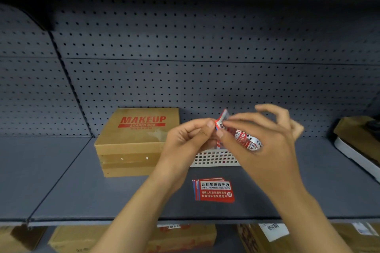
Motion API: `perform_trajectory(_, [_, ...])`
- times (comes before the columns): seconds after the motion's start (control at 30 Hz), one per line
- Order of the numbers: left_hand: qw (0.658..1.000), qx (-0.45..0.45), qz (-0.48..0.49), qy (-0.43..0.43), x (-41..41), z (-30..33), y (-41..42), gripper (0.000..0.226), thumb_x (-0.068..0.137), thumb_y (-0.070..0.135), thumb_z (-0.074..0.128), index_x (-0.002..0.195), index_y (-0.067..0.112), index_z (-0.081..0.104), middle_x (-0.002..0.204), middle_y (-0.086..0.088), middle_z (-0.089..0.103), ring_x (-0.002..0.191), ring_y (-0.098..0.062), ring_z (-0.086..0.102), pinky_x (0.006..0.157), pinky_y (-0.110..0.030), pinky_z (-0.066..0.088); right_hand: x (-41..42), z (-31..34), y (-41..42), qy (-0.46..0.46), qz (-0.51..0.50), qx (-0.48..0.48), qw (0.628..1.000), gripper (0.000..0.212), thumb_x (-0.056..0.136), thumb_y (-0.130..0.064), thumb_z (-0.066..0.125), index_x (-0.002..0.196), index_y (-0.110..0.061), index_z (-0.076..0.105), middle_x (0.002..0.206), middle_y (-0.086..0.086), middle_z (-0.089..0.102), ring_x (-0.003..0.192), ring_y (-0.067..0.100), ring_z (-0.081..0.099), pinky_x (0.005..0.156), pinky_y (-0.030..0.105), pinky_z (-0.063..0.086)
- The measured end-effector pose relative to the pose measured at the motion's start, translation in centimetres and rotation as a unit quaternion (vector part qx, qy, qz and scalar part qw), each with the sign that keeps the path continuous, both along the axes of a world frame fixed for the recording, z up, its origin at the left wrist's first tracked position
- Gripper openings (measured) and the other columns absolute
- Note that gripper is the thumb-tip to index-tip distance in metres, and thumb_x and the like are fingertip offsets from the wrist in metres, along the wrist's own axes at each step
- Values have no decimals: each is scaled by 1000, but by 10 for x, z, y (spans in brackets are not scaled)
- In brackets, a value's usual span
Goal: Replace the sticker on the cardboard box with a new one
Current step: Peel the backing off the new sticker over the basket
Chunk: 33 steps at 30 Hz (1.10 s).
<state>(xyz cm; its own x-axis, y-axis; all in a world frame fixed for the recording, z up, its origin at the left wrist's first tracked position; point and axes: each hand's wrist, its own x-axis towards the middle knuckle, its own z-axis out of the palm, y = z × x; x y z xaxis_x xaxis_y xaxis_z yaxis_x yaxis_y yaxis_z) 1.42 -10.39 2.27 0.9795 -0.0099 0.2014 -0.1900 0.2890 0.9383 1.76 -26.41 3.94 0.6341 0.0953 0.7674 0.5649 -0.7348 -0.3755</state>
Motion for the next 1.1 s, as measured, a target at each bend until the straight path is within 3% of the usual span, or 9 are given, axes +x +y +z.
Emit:
perform_trajectory(0.23, [1000,-11,23,-13,-3,10,-1,18,73,23,72,87,18,82,76,-1,80,71,-7,75,69,-18,58,0,2,2,5,17,-32,999,13,90,-43,65,89,-38,77,76,-25,71,100,10,60,91,39,23])
perform_trajectory(0.47, [997,5,73,-19,-3,17,2,19,71,23,76,85,12,80,73,-6,80,67,-10,76,66,-20,60,2,7,4,-64,-22,-132,989,17,95,-38,62,99,-33,78,79,-19,73,95,16,65,85,39,20])
perform_trajectory(0.6, [997,-4,82,-11,-3,21,3,8,84,5,71,83,9,78,68,-5,79,63,-9,75,61,-18,58,3,8,3,-104,-24,-149,983,17,96,-34,63,99,-30,78,82,-18,76,93,19,66,84,42,21])
perform_trajectory(0.93, [995,4,95,-2,-4,23,3,10,76,13,77,84,9,80,69,-7,79,65,-10,76,62,-19,59,7,9,2,-154,-38,-178,971,14,94,-30,66,90,-27,79,78,-16,74,90,20,68,82,47,26])
perform_trajectory(1.1, [996,-3,92,8,-1,22,2,11,84,2,72,81,9,80,68,-7,79,64,-11,77,61,-18,58,7,8,1,-160,-35,-180,970,16,95,-30,64,94,-26,79,78,-15,75,88,21,69,83,50,27])
